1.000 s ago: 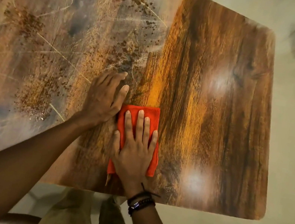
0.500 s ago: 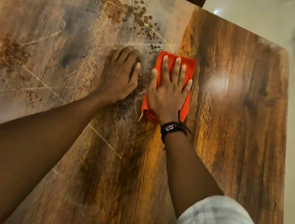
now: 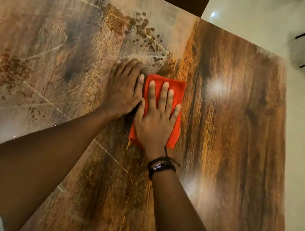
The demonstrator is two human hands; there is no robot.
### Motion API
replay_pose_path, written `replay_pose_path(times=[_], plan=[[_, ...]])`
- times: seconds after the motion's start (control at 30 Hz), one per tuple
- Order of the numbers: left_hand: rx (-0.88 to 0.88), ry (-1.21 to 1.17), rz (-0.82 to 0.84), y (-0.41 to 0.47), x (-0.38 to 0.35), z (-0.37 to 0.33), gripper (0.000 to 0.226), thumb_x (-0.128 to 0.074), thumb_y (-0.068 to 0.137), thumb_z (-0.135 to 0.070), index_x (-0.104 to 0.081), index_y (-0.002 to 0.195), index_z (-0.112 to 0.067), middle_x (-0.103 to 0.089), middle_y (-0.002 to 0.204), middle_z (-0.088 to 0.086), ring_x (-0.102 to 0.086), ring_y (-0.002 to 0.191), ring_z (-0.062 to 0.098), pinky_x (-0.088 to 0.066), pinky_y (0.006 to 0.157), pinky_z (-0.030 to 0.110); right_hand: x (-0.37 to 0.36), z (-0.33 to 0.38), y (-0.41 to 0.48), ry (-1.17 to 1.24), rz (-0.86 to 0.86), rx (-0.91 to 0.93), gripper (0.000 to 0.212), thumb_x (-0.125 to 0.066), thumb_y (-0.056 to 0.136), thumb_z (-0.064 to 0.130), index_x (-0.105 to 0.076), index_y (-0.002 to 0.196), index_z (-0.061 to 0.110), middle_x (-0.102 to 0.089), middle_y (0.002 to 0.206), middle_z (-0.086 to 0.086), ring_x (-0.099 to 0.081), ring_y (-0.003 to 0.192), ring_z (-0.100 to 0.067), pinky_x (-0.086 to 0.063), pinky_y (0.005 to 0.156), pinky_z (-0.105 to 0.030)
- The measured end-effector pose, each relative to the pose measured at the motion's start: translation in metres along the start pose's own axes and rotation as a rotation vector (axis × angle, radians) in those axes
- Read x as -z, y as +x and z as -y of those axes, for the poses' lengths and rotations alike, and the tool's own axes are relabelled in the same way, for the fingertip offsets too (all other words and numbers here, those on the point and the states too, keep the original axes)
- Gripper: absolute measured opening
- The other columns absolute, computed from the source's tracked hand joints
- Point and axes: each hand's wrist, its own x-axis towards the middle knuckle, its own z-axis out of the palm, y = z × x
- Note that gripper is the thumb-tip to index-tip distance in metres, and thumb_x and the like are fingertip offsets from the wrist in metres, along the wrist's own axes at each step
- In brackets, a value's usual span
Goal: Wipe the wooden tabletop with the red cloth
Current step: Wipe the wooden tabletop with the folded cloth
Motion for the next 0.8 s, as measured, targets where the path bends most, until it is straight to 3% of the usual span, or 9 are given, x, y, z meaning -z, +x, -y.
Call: replay_pose_path(times=[0.13, 0.27, 0.53, 0.8], plan=[[-0.019, 0.012, 0.006, -0.001, -0.001, 0.0, 0.052, -0.029, 0.104, -0.031, -0.04, 0.148, -0.007, -0.041, 0.154, 0.011, -0.028, 0.147, 0.026, -0.009, 0.124, 0.04, 0.005, -0.012, -0.034, -0.016, 0.005, 0.03, 0.058, -0.032, 0.102, 0.052, -0.024, 0.158, 0.035, -0.015, 0.167, 0.002, -0.009, 0.155, -0.017, -0.011, 0.124, -0.05], [-0.003, 0.026, 0.029, -0.002, -0.003, 0.001, 0.054, -0.027, 0.103, -0.034, -0.036, 0.151, -0.008, -0.036, 0.157, 0.01, -0.024, 0.15, 0.025, -0.007, 0.125, 0.041, 0.01, -0.024, -0.006, -0.079, 0.013, 0.064, 0.062, -0.035, 0.099, 0.056, -0.025, 0.157, 0.036, -0.019, 0.167, 0.002, -0.019, 0.153, -0.019, -0.017, 0.121, -0.048], [-0.014, 0.078, 0.038, 0.001, -0.008, 0.0, 0.058, -0.024, 0.102, -0.036, -0.032, 0.152, -0.008, -0.034, 0.158, 0.012, -0.025, 0.149, 0.027, -0.008, 0.124, 0.045, 0.014, -0.036, 0.117, 0.006, 0.101, 0.027, 0.061, -0.03, 0.103, 0.053, -0.014, 0.159, 0.035, -0.005, 0.169, 0.001, -0.001, 0.156, -0.02, 0.004, 0.125, -0.049], [-0.015, 0.109, 0.03, 0.002, -0.009, 0.0, 0.056, -0.027, 0.103, -0.035, -0.032, 0.153, -0.009, -0.033, 0.16, 0.008, -0.022, 0.151, 0.022, -0.014, 0.123, 0.048, 0.013, -0.032, 0.248, 0.025, 0.117, 0.021, 0.061, -0.025, 0.105, 0.053, -0.009, 0.16, 0.032, 0.0, 0.169, -0.002, 0.004, 0.155, -0.023, 0.009, 0.122, -0.051]])
